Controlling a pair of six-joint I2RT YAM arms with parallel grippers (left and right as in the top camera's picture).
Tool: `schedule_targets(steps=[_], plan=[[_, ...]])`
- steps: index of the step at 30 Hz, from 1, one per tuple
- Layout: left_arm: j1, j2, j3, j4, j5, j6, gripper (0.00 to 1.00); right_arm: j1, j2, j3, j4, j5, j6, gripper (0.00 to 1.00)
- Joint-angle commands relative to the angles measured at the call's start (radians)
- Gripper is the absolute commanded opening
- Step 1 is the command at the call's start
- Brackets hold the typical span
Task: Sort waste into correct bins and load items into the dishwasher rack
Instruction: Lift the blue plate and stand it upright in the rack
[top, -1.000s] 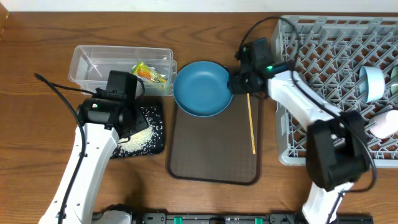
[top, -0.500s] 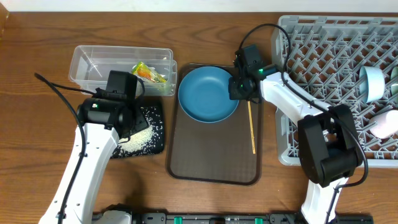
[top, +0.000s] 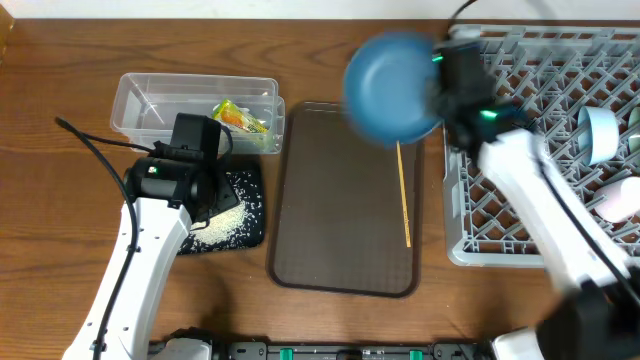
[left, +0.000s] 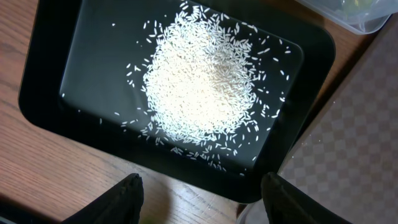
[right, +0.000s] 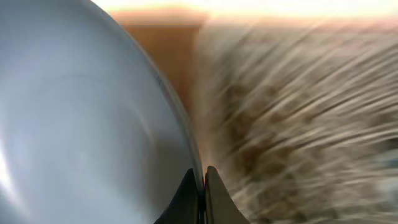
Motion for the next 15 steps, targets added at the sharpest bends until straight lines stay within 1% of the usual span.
schedule_targets(steps=[1, 5, 8, 11, 13, 15], plan=[[0.004, -0.005, 0.006, -0.003, -0.002, -0.009, 0.64, -0.032, -0.081, 0.009, 0.084, 0.396, -0.183, 0.01], [0.004, -0.005, 0.006, -0.003, -0.002, -0.009, 0.64, -0.095, -0.08, 0.009, 0.254, 0.601, -0.426, 0.01], [0.004, -0.005, 0.006, -0.003, -0.002, -0.009, 0.64, -0.164, -0.066, 0.009, 0.39, 0.705, -0.545, 0.01], [0.004, -0.005, 0.006, -0.003, -0.002, -0.009, 0.64, -0.226, -0.039, 0.009, 0.513, 0.748, -0.647, 0.01], [0.004, -0.005, 0.006, -0.003, -0.002, -0.009, 0.64, -0.261, -0.016, 0.009, 0.57, 0.748, -0.71, 0.01], [0.004, -0.005, 0.006, -0.003, -0.002, -0.009, 0.64, -0.29, 0.009, 0.009, 0.6, 0.749, -0.742, 0.01]])
